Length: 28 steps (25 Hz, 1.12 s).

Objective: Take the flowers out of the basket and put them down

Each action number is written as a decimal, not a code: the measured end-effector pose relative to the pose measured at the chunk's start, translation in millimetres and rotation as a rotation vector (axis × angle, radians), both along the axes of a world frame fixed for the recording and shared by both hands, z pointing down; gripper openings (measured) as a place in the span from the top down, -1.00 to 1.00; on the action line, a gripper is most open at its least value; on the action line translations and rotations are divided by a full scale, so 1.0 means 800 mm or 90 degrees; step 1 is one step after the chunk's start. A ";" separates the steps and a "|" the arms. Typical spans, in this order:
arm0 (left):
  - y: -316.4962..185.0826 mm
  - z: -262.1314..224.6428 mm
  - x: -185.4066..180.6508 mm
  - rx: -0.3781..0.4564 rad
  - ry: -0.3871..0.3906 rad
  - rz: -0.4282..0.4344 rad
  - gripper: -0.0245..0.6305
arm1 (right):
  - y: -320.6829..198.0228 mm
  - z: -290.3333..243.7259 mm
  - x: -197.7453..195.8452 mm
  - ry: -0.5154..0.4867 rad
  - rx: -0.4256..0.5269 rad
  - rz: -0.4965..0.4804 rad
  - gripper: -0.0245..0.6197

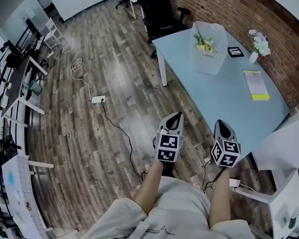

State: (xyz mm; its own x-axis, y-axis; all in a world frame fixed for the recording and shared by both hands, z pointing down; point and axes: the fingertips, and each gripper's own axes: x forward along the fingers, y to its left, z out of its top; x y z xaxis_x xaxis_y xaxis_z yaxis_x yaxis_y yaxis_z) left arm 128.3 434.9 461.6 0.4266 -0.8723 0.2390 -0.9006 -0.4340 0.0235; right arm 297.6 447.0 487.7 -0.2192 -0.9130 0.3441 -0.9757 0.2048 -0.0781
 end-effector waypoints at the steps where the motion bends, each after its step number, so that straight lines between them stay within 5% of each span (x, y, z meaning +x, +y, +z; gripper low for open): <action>1: -0.008 -0.001 0.000 0.000 0.000 -0.001 0.85 | -0.009 -0.003 0.002 0.001 0.001 0.000 0.86; 16: -0.123 0.020 -0.061 -0.030 0.011 -0.030 0.85 | -0.128 0.001 -0.011 0.025 -0.010 0.015 0.86; 28: -0.195 0.027 -0.102 -0.037 0.004 0.019 0.85 | -0.192 -0.002 -0.006 0.033 -0.008 0.086 0.86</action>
